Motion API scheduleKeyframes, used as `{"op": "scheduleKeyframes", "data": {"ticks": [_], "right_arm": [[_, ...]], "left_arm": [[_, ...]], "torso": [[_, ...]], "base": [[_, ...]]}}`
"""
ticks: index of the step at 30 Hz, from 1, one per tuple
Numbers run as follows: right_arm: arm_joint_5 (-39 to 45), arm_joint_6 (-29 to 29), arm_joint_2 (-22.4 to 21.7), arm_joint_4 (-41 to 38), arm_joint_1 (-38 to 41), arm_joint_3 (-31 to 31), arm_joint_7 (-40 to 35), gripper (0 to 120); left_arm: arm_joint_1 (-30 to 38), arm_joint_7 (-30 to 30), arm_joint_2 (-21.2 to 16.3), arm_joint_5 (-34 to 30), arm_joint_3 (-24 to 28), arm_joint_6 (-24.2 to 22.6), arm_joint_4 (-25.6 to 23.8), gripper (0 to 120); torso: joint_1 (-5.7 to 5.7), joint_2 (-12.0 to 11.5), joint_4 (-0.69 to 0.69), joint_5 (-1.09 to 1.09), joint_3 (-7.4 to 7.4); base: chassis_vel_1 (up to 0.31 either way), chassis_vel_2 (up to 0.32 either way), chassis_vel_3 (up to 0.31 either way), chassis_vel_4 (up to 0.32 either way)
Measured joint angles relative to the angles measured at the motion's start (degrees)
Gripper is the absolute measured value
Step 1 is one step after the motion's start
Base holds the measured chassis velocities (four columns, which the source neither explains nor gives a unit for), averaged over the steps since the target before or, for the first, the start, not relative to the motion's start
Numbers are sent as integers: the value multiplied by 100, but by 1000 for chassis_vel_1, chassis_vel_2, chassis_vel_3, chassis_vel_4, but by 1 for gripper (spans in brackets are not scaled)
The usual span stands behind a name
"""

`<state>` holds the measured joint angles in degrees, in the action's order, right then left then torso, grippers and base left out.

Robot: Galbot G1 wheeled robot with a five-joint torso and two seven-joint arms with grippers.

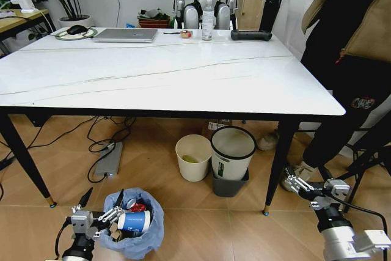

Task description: Pick up the trash bin and place the trash from the table into it.

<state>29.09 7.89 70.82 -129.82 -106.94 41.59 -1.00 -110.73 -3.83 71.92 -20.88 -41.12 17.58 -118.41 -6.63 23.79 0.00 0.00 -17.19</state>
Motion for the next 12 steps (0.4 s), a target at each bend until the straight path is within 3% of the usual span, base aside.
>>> {"op": "scheduleKeyframes", "data": {"ticks": [12], "right_arm": [[0,0,0,0,0,0,0,100]], "left_arm": [[14,1,-2,-13,5,-13,32,100]], "torso": [[-1,2,0,0,-1]], "base": [[0,0,0,0]]}}
